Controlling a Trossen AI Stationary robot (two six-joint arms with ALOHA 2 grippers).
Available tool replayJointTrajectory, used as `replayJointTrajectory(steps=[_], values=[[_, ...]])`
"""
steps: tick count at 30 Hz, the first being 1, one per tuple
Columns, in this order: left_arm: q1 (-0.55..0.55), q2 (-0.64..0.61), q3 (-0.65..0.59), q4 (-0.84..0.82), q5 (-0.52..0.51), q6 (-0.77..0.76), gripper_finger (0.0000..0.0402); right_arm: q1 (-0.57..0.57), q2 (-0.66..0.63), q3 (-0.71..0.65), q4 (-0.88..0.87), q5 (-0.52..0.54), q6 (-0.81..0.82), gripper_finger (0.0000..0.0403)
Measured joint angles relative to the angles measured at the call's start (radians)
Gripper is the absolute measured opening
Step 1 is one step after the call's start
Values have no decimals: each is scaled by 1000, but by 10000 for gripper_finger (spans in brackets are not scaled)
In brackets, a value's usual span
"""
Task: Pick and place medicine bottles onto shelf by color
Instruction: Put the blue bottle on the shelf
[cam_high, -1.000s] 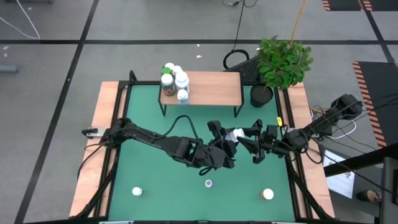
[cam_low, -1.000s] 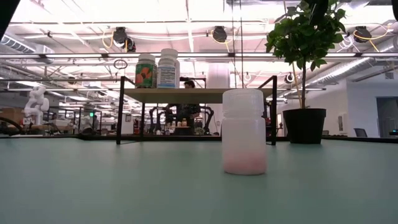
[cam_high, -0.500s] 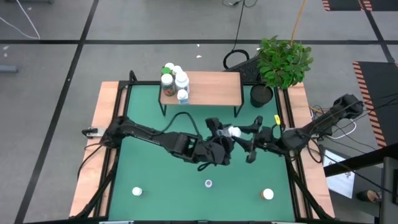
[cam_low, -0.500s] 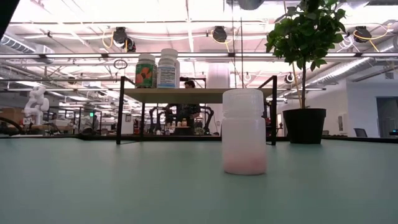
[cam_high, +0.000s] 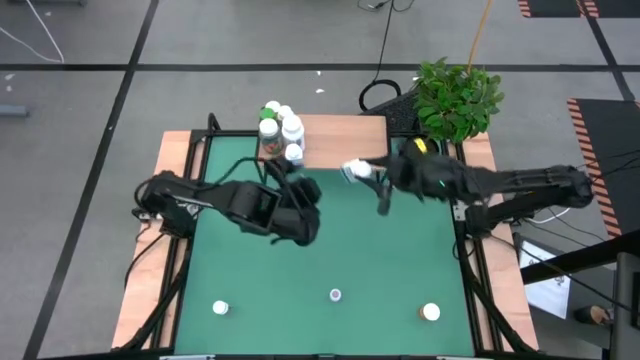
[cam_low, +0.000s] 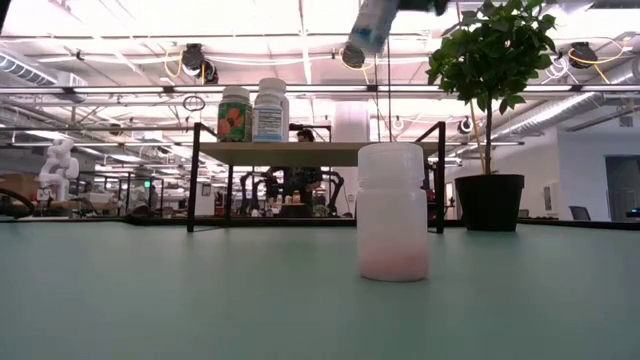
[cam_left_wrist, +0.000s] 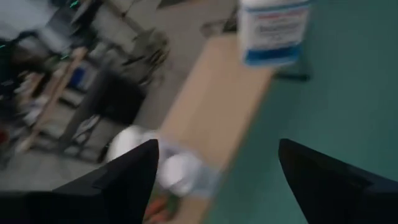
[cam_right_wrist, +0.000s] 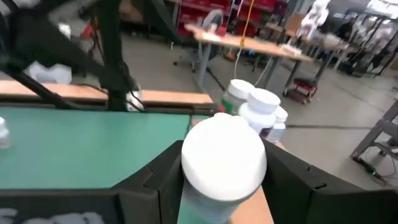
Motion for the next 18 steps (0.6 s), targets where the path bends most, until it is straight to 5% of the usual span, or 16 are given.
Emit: replayJointTrajectory(steps=[9, 18], values=[[134, -138, 0, -236, -104, -107, 289, -370, 244, 175, -81, -339, -120, 169], [330, -250, 0, -235, -92, -47, 253, -563, 473, 359, -151, -620, -247, 169]])
